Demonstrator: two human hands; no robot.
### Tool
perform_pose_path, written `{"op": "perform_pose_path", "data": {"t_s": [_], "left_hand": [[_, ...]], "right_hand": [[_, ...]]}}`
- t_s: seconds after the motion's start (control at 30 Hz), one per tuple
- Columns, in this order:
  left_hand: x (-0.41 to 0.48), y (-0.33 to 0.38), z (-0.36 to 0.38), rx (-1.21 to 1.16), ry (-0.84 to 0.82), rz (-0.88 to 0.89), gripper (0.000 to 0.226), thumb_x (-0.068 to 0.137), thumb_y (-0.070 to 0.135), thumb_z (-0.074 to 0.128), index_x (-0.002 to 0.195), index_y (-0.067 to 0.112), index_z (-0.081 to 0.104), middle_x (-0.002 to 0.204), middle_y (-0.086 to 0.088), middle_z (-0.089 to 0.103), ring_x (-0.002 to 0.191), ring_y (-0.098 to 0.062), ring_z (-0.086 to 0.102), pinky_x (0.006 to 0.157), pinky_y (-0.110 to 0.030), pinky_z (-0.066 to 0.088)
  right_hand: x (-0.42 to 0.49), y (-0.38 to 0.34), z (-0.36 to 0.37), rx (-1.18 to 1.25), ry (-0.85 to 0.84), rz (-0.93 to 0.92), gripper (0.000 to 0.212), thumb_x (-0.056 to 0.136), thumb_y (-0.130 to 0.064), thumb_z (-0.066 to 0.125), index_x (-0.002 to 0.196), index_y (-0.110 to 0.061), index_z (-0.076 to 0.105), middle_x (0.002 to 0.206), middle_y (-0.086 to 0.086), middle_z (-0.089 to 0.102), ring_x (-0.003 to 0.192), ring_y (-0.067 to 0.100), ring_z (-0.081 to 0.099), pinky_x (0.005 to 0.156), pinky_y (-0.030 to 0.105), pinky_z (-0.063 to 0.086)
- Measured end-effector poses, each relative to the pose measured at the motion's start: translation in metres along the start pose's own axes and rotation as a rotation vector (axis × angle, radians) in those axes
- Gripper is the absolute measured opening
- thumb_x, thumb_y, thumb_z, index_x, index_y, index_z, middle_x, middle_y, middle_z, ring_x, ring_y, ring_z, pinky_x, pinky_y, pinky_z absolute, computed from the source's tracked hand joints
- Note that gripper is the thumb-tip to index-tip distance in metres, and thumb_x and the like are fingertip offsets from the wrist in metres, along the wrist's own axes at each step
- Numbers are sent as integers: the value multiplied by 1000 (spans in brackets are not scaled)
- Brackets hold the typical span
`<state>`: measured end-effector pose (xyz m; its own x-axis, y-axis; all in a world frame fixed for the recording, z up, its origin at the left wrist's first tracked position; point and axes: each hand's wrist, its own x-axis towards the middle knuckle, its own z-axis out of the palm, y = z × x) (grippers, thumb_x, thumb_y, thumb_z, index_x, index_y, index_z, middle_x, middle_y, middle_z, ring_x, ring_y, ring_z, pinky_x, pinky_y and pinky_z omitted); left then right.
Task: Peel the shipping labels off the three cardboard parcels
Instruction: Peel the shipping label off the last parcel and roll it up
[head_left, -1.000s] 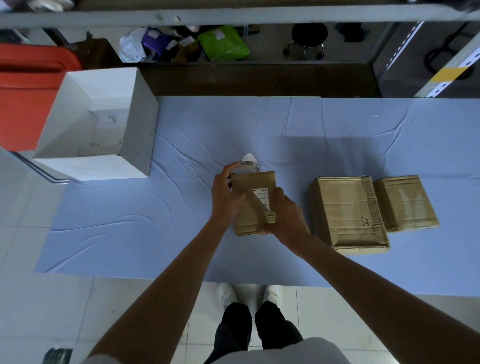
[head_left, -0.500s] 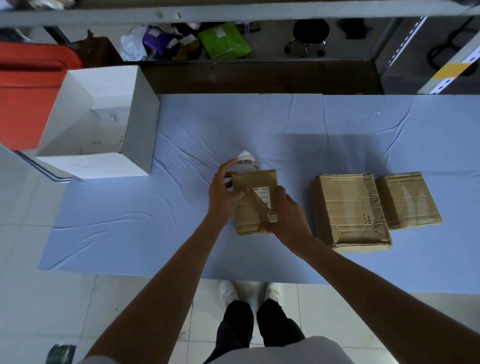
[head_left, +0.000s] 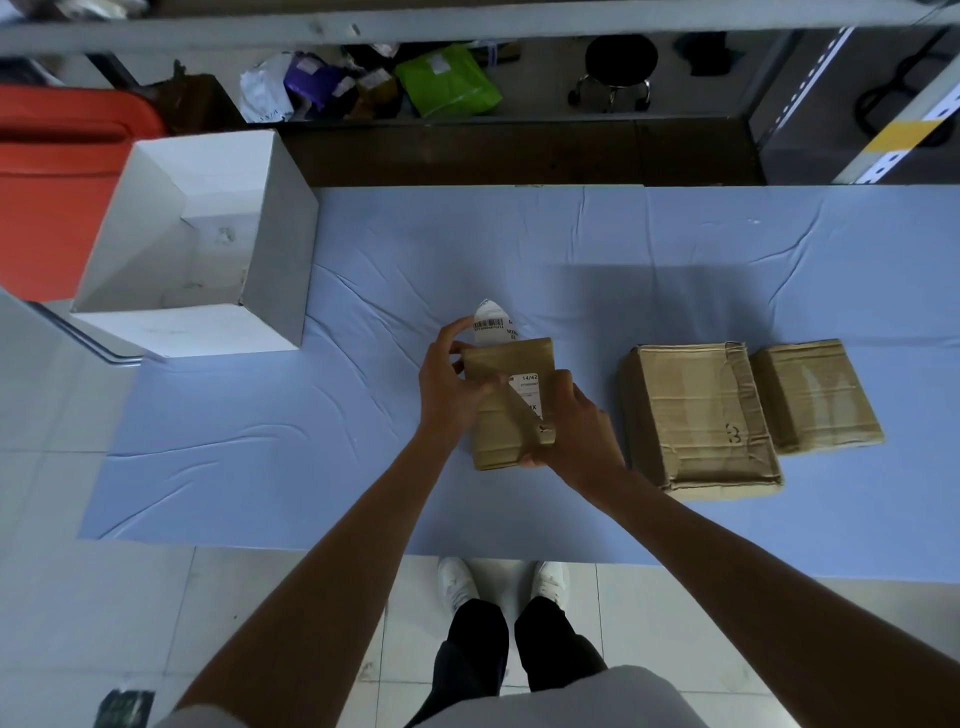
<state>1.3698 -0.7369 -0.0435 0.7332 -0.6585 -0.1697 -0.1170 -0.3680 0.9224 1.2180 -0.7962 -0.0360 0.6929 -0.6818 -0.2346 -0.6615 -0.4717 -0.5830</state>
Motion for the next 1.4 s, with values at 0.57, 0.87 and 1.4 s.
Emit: {"op": "perform_pose_path", "data": {"t_s": [0.57, 0.87, 1.4], "left_hand": [[-2, 1, -2, -26, 0, -29, 82, 63, 6, 83, 132, 28, 46, 104, -1, 63, 91, -17, 65, 69, -18, 55], [-1, 6, -2, -3, -19, -35, 86, 60, 11, 86, 133, 31, 45, 108, -2, 62, 94, -17, 62, 73, -23, 54], [-5, 4, -5, -49, -7, -17, 90, 66, 8, 84, 140, 31, 39, 109, 2, 61, 93, -12, 63, 68, -10, 54]], "right_hand": [[-1, 3, 3, 29, 21, 20, 86, 60, -31, 91, 123, -13, 36, 119, 5, 61, 105, 28, 64, 85, 44, 58], [2, 1, -1, -4, -11, 37, 86, 56, -29, 92, 116, -12, 33, 117, 7, 61, 102, 31, 64, 83, 46, 57], [-1, -1, -2, 23, -8, 50, 90, 54, -33, 93, 120, -11, 36, 118, 7, 61, 104, 29, 64, 88, 44, 55]]}}
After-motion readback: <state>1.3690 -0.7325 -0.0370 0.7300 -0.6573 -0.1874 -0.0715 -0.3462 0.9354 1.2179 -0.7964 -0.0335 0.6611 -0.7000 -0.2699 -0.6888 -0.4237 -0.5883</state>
